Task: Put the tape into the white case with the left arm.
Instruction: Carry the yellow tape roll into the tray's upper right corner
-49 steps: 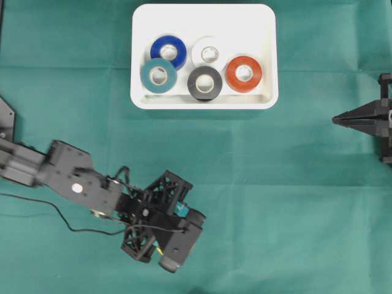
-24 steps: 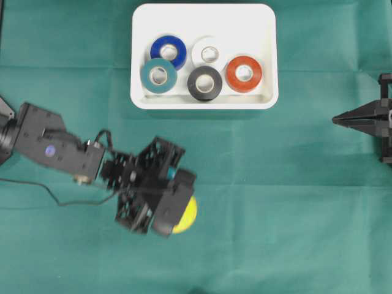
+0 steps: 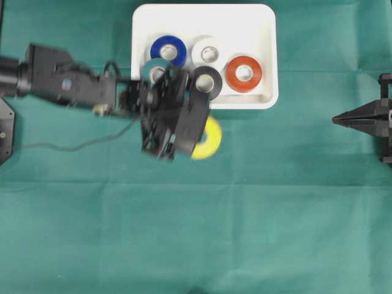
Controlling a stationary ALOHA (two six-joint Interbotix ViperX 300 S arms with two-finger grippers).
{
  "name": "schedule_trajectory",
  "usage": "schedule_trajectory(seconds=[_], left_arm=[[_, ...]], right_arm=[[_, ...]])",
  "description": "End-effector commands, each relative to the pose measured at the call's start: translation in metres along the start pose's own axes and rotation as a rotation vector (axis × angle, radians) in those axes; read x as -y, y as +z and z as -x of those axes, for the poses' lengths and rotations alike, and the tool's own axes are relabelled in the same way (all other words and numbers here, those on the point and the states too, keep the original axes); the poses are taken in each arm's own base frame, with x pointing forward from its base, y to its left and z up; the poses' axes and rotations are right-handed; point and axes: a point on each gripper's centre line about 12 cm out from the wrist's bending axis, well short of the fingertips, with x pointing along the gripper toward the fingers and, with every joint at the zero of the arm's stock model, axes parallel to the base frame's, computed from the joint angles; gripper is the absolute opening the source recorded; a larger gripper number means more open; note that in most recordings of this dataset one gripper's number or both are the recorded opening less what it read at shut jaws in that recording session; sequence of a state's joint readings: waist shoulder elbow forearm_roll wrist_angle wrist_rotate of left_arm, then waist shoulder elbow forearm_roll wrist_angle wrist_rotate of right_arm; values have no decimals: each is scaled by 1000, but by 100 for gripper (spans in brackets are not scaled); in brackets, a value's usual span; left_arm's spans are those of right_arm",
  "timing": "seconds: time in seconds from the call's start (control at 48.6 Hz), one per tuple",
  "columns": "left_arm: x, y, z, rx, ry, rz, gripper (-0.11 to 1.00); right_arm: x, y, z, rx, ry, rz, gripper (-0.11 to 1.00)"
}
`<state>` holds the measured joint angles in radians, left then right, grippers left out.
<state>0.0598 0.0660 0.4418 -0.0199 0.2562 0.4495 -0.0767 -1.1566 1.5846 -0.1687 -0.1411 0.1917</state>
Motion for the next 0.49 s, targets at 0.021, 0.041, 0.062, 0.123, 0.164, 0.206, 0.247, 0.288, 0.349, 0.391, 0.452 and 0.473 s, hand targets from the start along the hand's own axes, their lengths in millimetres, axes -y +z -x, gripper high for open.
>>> schedule_trajectory(seconds=[0.021, 0.041, 0.062, 0.123, 0.164, 0.206, 0.247, 0.288, 0.349, 0.391, 0.452, 0.473], left_arm=[[-33, 8, 0, 39, 68, 31, 26], [-37, 7, -1, 38, 75, 34, 26], [-41, 6, -3, 35, 82, 38, 26], [-53, 3, -8, 25, 99, 48, 26], [-60, 2, -11, 23, 109, 51, 26], [-68, 1, -16, 19, 120, 58, 26], [-74, 1, -18, 18, 129, 61, 26], [-81, 0, -20, 18, 140, 65, 26], [-90, 0, -23, 17, 152, 71, 26], [-96, -1, -24, 17, 162, 74, 26], [-106, -3, -25, 17, 179, 82, 26], [-109, -3, -25, 16, 184, 85, 26]], right_arm=[[0, 5, -1, 14, 0, -2, -9], [0, 5, -1, 14, 1, 0, -9], [0, 5, -1, 14, 1, 0, -9], [0, 5, -1, 14, 1, 0, -9], [0, 5, -1, 12, 0, 0, -9], [0, 5, -1, 14, 1, 0, -9], [0, 5, -1, 14, 1, 0, -9], [0, 5, -1, 14, 1, 1, -9], [0, 5, -1, 14, 1, 0, -9], [0, 5, -1, 15, 1, 0, -9], [0, 5, -1, 14, 1, 0, -9], [0, 5, -1, 14, 1, 0, -10]])
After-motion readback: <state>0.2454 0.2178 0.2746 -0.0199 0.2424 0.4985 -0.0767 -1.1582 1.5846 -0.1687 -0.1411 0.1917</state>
